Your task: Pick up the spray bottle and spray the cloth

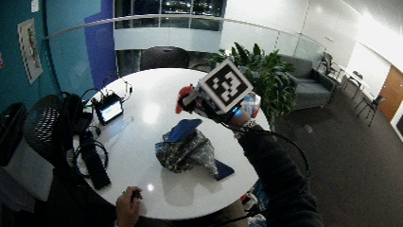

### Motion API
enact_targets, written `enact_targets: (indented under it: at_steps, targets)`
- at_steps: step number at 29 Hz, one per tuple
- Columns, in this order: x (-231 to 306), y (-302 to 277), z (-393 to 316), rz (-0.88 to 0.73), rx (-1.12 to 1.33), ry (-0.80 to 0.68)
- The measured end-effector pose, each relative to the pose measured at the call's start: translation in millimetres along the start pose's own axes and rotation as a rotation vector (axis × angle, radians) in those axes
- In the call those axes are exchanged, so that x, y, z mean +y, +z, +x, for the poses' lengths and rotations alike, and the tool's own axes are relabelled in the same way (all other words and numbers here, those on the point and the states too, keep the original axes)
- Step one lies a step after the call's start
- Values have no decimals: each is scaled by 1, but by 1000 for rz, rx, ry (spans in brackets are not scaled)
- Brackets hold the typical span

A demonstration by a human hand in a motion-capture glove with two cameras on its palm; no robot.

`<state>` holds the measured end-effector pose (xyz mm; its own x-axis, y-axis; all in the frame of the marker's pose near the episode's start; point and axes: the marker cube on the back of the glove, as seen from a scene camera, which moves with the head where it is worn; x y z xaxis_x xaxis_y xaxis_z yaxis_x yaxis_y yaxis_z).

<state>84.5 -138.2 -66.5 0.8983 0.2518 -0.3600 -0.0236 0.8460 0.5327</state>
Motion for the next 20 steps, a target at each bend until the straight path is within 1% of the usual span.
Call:
enact_targets:
  at_steps: [4, 10, 16, 20]
  targets:
    - [-5, -17, -15, 114, -211, 139]
    - [-6, -27, -44, 272, -395, 270]
    - [-16, -11, -73, 302, -629, 364]
    - [-16, 8, -92, 305, -736, 402]
